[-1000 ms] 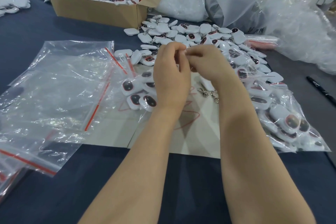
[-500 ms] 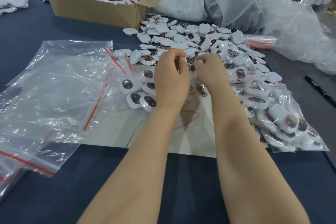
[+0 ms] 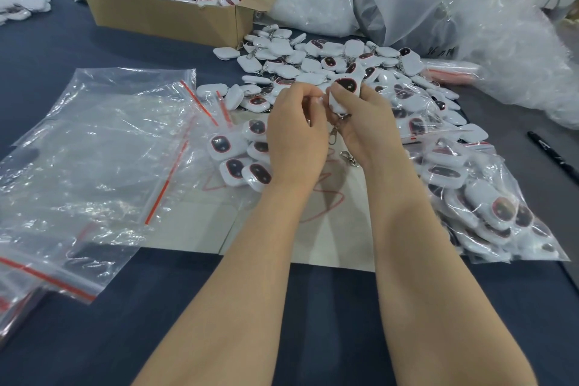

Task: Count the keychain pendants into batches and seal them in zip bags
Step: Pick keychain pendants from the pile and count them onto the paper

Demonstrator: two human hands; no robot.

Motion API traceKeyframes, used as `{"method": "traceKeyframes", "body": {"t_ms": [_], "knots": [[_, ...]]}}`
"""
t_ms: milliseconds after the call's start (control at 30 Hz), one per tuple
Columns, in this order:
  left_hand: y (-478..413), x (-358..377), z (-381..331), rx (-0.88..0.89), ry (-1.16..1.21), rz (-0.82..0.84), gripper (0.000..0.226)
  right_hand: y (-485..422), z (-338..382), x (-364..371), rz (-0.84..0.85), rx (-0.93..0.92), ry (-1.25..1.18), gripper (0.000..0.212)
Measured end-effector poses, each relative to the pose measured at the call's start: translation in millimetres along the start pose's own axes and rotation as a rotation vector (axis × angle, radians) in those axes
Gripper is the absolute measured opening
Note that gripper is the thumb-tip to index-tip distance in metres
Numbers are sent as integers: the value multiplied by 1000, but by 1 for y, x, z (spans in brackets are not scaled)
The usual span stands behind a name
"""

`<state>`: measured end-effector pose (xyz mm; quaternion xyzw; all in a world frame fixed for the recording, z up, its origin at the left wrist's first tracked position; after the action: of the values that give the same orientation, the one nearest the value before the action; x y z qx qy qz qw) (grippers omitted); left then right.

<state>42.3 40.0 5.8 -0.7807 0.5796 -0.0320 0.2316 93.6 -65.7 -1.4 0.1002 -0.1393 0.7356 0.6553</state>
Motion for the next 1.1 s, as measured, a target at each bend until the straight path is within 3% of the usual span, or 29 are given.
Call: {"method": "traceKeyframes", "body": {"t_ms": [200,433,667,1100], "knots": [[0,1,1,0,1,2,14,2,0,1,51,-38,83,7],[-1,1,1,2,8,-3,13,2,0,5,60,-41,62,4],[0,1,1,-2,13,-7,14,0,-2,6,74,-15,16,17],[0,1,2,-6,17,-10,14,5,-1,13,98,15,-14,12]]}}
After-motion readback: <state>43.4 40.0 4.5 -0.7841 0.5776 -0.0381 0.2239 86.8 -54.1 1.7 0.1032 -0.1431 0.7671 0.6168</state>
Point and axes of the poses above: each hand's wrist, its own y-axis away from the middle knuckle, its own x-axis out of the palm, z = x × y, the point moved 4 cm from there along -y, towards the middle knuckle, and after that the axes turned 10 degrees about z, right-handed, at the moved point
